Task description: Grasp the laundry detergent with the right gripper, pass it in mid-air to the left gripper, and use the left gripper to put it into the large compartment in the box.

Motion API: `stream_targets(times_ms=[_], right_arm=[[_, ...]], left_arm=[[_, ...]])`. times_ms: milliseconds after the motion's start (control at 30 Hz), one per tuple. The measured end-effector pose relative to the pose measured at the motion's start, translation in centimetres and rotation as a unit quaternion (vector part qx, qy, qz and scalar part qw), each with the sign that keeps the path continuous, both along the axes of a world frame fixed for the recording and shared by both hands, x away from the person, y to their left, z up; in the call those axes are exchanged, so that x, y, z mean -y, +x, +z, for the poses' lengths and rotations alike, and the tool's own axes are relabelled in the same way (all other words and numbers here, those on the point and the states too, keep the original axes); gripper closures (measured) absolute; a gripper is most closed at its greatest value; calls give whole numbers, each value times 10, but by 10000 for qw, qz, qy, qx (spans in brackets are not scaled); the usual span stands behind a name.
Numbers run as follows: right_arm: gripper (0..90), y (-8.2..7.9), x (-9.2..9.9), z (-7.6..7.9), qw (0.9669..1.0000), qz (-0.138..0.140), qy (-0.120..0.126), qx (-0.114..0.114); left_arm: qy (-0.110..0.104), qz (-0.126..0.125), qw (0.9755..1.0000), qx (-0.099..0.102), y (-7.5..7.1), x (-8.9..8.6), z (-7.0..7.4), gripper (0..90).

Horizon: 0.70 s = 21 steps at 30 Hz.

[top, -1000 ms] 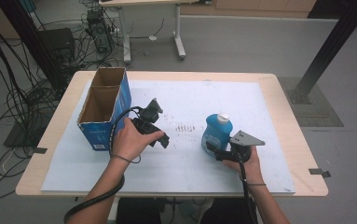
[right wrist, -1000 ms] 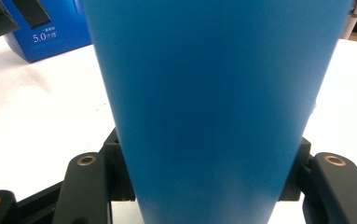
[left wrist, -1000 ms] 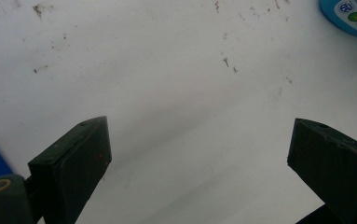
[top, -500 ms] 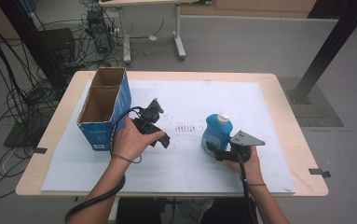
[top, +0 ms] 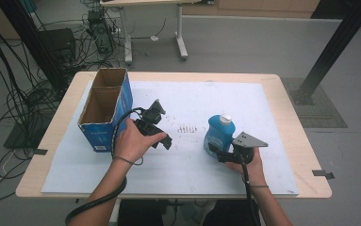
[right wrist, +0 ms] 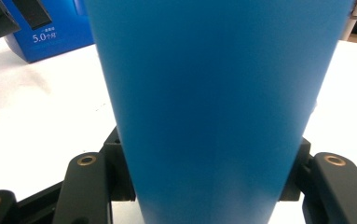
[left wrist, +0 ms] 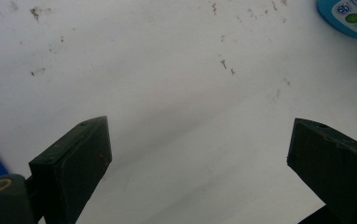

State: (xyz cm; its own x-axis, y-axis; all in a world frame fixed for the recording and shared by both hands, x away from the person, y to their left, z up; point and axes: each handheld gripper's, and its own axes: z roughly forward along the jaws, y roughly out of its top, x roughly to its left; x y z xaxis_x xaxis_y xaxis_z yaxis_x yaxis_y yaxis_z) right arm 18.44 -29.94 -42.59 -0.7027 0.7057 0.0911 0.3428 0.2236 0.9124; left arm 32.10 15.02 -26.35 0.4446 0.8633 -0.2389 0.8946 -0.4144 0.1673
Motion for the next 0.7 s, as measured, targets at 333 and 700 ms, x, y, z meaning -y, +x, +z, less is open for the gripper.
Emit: stream_targets(times_ms=[333, 700], right_arm=[[403, 0, 0, 0, 10000, -2, -17, 15], [406, -1, -1, 0, 10000, -2, -32, 38]], left_arm=[[-2, 4, 10000, -8, 0, 1, 0, 67], [-12, -17, 10000, -1, -1, 1, 1, 67]])
